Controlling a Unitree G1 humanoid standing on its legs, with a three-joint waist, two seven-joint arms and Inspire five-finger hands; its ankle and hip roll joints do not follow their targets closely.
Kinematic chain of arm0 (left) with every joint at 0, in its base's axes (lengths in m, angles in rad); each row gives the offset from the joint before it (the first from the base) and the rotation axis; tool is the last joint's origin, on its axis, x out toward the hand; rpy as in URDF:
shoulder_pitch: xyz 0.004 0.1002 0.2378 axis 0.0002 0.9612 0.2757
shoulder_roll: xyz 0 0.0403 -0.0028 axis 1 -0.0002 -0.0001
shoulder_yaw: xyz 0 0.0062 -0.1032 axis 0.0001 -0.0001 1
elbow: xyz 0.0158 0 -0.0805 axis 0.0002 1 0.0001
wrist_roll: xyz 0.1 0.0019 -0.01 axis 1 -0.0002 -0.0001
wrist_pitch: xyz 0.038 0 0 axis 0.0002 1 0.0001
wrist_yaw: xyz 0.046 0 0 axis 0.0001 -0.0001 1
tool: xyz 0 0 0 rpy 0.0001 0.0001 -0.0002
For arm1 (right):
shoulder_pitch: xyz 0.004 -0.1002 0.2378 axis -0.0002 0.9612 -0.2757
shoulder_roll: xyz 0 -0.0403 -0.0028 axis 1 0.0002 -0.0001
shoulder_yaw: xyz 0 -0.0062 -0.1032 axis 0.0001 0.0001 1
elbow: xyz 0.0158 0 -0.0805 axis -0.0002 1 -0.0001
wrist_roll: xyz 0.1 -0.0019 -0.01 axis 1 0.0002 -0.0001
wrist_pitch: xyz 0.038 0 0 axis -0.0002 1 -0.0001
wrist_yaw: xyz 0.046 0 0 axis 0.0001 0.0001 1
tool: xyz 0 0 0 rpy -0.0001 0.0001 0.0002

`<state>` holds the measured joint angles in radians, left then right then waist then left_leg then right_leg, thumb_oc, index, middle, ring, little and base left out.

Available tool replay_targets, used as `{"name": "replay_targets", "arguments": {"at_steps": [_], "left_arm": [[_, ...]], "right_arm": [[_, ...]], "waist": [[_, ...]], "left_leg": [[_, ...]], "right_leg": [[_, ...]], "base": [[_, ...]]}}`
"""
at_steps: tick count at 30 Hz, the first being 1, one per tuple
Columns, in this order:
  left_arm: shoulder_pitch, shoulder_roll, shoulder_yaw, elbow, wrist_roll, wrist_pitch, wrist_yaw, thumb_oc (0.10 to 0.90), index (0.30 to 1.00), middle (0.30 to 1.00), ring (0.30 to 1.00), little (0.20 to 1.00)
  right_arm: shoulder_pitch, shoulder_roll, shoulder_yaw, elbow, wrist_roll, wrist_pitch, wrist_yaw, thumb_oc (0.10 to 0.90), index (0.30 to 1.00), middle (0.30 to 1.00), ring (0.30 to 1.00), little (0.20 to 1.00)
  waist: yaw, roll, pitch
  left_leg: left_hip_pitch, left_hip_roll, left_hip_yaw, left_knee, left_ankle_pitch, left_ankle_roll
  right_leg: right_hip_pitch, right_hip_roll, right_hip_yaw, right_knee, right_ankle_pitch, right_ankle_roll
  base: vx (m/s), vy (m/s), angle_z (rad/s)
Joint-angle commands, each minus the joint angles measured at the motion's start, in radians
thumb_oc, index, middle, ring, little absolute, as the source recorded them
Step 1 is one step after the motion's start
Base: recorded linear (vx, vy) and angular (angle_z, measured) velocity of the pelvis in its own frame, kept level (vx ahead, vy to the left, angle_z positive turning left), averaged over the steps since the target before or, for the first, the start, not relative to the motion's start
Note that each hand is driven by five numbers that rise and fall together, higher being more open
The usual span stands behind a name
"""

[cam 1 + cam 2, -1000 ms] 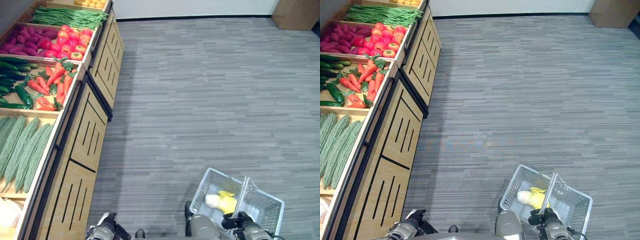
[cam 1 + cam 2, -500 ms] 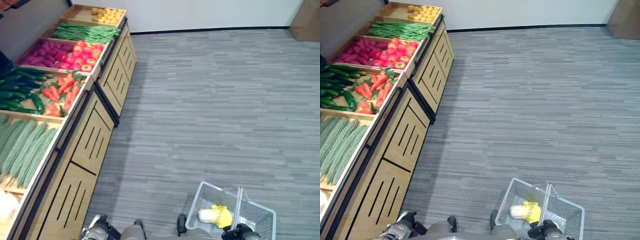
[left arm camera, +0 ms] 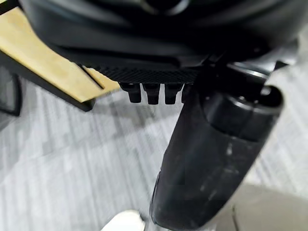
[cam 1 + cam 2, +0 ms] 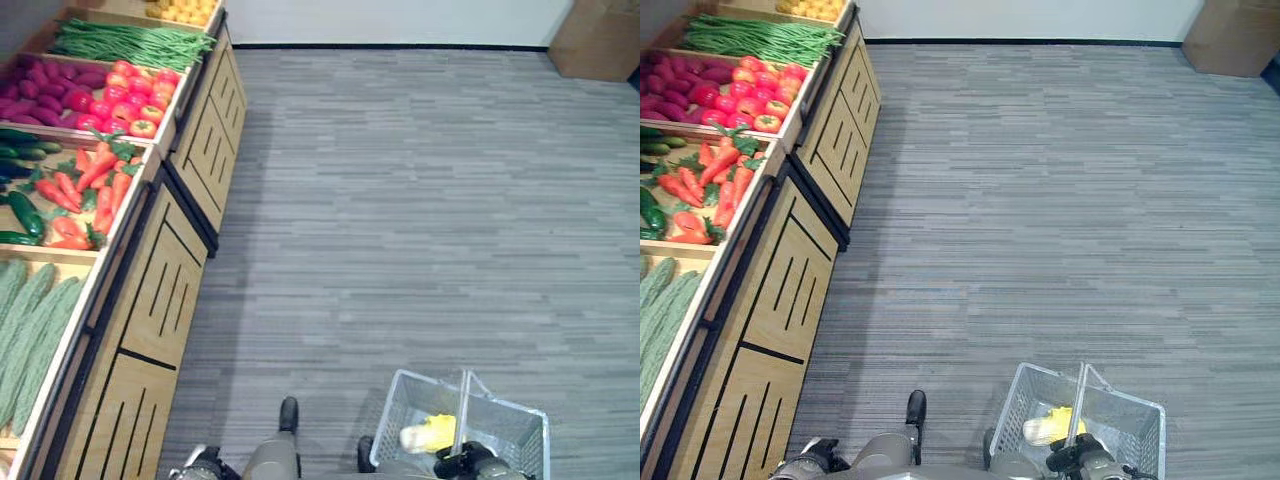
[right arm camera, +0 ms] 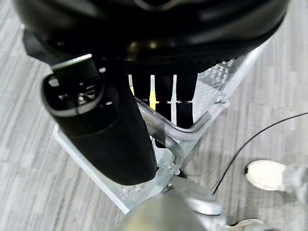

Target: Get the vegetables into the basket

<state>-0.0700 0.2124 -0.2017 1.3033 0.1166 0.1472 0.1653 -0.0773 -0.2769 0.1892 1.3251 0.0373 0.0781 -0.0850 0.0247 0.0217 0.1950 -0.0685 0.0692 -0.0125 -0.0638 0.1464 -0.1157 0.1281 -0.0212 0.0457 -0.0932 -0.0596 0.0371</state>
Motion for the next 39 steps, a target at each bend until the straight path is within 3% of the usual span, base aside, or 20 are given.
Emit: {"name": "replay_targets", "arguments": {"at_steps": [1,11,14,17,19,21,24,29,35,36,39], "left_arm": [[0.017,0.026,0.000,0.030,-0.004,0.006,0.019,0.900,1.000,1.000,1.000,1.000],[0.017,0.050,0.001,0.028,0.017,0.003,0.000,0.900,1.000,1.000,1.000,1.000],[0.019,0.056,0.006,0.028,0.017,0.005,-0.005,0.900,1.000,1.000,1.000,1.000],[0.017,0.062,0.011,0.022,0.015,0.007,-0.016,0.900,1.000,1.000,1.000,1.000],[0.010,0.069,0.013,0.010,0.011,0.009,-0.021,0.900,1.000,1.000,1.000,1.000],[0.007,0.073,0.018,0.012,0.006,0.011,-0.024,0.900,1.000,1.000,1.000,1.000],[0.008,0.076,0.030,0.014,-0.005,0.016,-0.029,0.900,1.000,1.000,1.000,1.000],[0.002,0.075,0.017,0.020,0.002,0.016,-0.036,0.900,1.000,1.000,1.000,1.000],[0.009,0.060,0.026,0.031,-0.005,0.016,-0.025,0.900,1.000,1.000,1.000,1.000],[0.030,-0.011,0.001,0.000,-0.065,-0.028,0.074,0.900,1.000,1.000,1.000,1.000],[0.029,-0.009,-0.002,-0.002,-0.062,-0.026,0.068,0.900,1.000,1.000,1.000,1.000]], "right_arm": [[0.045,-0.019,0.048,-0.005,-0.035,0.008,0.001,0.400,0.300,0.300,0.300,0.300],[0.038,-0.001,0.036,0.023,-0.067,0.022,0.021,0.400,0.300,0.300,0.300,0.300],[0.032,0.004,0.030,0.023,-0.070,0.024,0.015,0.400,0.300,0.300,0.300,0.300],[0.024,0.006,0.030,-0.002,-0.069,0.023,0.017,0.400,0.300,0.300,0.300,0.300],[0.014,0.006,0.032,-0.018,-0.067,0.027,0.023,0.400,0.300,0.300,0.300,0.300],[0.010,0.008,0.036,-0.029,-0.066,0.027,0.022,0.400,0.300,0.300,0.300,0.300],[0.013,0.013,0.031,-0.039,-0.053,0.028,0.019,0.400,0.300,0.300,0.300,0.300],[0.014,0.007,0.031,-0.039,-0.032,0.021,0.015,0.400,0.300,0.300,0.300,0.300],[0.021,0.013,0.036,-0.036,-0.026,0.019,0.009,0.400,0.300,0.300,0.300,0.300],[0.062,0.024,0.009,-0.031,0.081,-0.031,-0.050,0.400,0.300,0.300,0.300,0.300],[0.061,0.026,0.013,-0.029,0.078,-0.029,-0.045,0.400,0.300,0.300,0.300,0.300]], "waist": [[0.015,-0.059,-0.042],[0.028,-0.108,-0.091],[0.028,-0.120,-0.098],[0.029,-0.127,-0.087],[0.027,-0.115,-0.061],[0.027,-0.109,-0.051],[0.027,-0.117,-0.048],[-0.003,-0.119,-0.031],[-0.003,-0.122,-0.048],[-0.037,-0.043,-0.108],[-0.037,-0.044,-0.107]], "left_leg": [[-0.139,0.009,-0.003,0.005,0.082,0.021],[-0.092,-0.058,0.086,0.000,-0.012,0.088],[-0.070,-0.073,0.103,-0.004,-0.037,0.103],[-0.039,-0.078,0.120,-0.009,-0.059,0.117],[0.009,-0.073,0.117,-0.016,-0.075,0.130],[0.035,-0.075,0.109,-0.020,-0.089,0.140],[0.062,-0.078,0.105,-0.020,-0.108,0.141],[0.109,-0.086,0.067,-0.009,-0.133,0.143],[0.130,-0.098,0.060,-0.010,-0.142,0.138],[0.148,-0.075,0.037,-0.006,-0.117,0.081],[0.149,-0.075,0.036,-0.005,-0.120,0.083]], "right_leg": [[0.062,-0.005,0.023,0.006,-0.030,0.053],[0.015,-0.085,0.022,0.087,-0.001,0.130],[-0.007,-0.098,0.021,0.138,0.045,0.154],[-0.068,-0.109,-0.015,0.263,0.114,0.183],[-0.146,-0.125,-0.082,0.411,0.192,0.195],[-0.173,-0.140,-0.125,0.466,0.215,0.184],[-0.197,-0.168,-0.173,0.432,0.209,0.174],[-0.247,-0.119,-0.143,0.277,0.154,0.142],[-0.175,-0.111,-0.159,0.191,0.119,0.135],[-0.026,-0.058,-0.144,0.020,0.090,0.076],[-0.027,-0.059,-0.143,0.021,0.091,0.077]], "base": [[0.16,0.193,-0.47],[0.12,0.163,-0.16],[0.08,0.132,-0.12],[0.06,0.140,-0.25],[0.06,0.178,-0.46],[0.08,0.125,-0.24],[0.12,0.028,-0.14],[0.15,0.003,0.02],[0.06,-0.002,0.20],[0.01,-0.012,-0.06],[0.02,0.016,0.06]]}}
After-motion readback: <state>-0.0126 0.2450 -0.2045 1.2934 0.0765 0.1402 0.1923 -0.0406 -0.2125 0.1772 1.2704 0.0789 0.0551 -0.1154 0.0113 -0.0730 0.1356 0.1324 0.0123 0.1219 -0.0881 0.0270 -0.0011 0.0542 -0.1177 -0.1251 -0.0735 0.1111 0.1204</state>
